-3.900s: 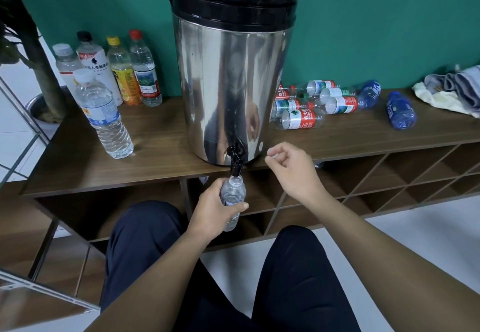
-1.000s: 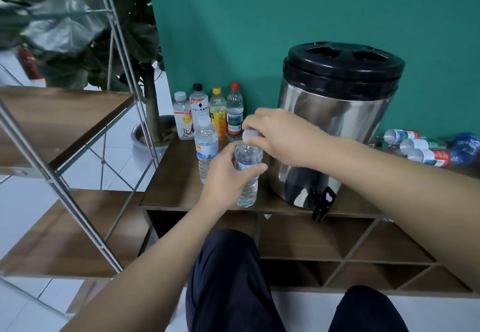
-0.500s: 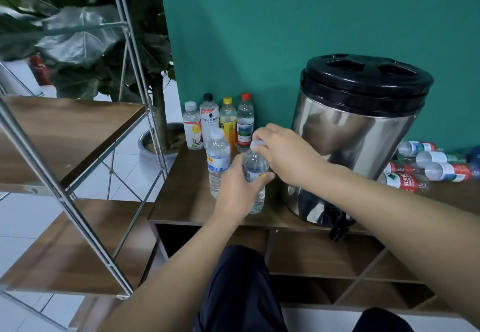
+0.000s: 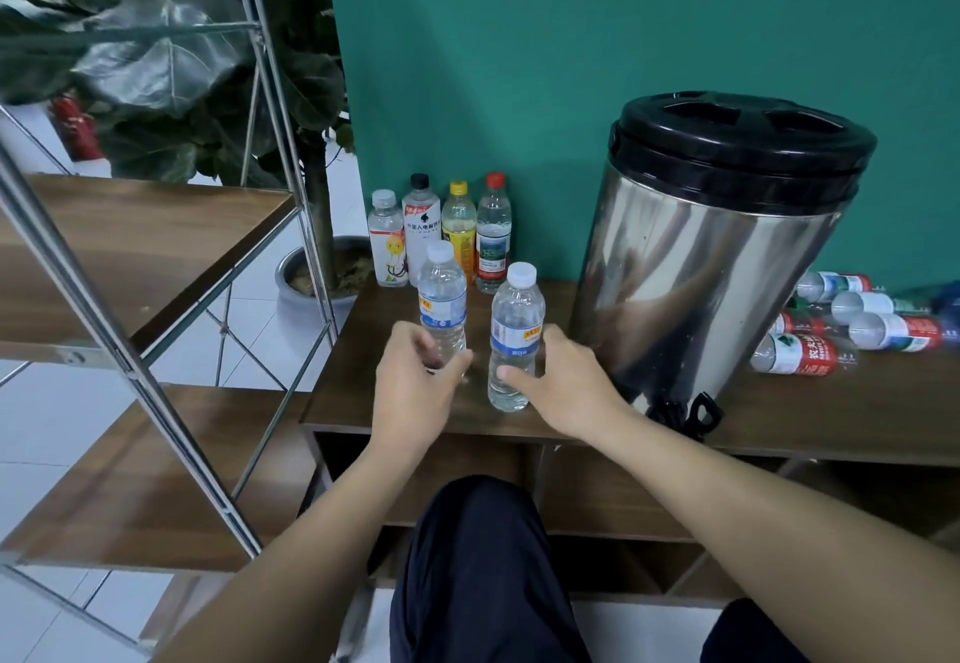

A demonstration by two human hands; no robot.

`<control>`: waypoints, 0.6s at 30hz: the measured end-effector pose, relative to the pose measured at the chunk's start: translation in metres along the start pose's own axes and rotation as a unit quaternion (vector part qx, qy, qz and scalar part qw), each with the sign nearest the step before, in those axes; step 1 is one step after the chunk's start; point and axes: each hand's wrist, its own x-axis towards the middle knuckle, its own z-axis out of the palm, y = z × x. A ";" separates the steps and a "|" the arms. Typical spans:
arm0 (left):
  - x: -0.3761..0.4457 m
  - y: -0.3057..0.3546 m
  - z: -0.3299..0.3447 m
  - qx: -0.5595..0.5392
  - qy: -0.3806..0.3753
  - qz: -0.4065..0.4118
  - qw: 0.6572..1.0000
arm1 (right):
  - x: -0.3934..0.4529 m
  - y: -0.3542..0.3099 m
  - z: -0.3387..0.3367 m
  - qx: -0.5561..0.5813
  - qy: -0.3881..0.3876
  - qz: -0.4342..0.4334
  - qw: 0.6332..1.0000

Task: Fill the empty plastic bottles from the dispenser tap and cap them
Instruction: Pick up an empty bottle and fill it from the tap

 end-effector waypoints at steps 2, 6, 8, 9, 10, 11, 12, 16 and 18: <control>0.009 -0.005 -0.003 0.022 0.022 -0.012 0.999 | 0.004 0.006 0.013 0.006 0.004 0.005 1.000; 0.028 -0.015 0.002 0.020 -0.034 -0.024 0.999 | 0.018 0.011 0.035 0.034 0.027 0.003 0.999; 0.034 -0.020 0.004 0.016 -0.053 -0.006 0.998 | 0.028 0.010 0.042 0.053 0.028 -0.003 0.998; 0.036 -0.023 0.005 0.014 -0.052 0.001 0.999 | 0.033 0.010 0.045 0.060 0.025 -0.005 0.998; 0.038 -0.027 0.005 0.014 -0.050 0.006 0.999 | 0.039 0.010 0.049 0.067 0.023 -0.008 0.997; 0.040 -0.029 0.005 0.011 -0.048 0.011 0.999 | 0.045 0.009 0.053 0.071 0.023 -0.013 0.997; 0.042 -0.030 0.005 0.010 -0.048 0.015 0.999 | 0.051 0.008 0.057 0.075 0.024 -0.019 0.997; 0.054 -0.037 0.003 -0.003 -0.031 0.027 0.999 | 0.072 -0.003 0.074 0.071 0.034 -0.035 0.996; 0.066 -0.045 0.002 -0.011 -0.016 0.017 1.000 | 0.085 -0.009 0.082 0.063 0.035 -0.038 0.997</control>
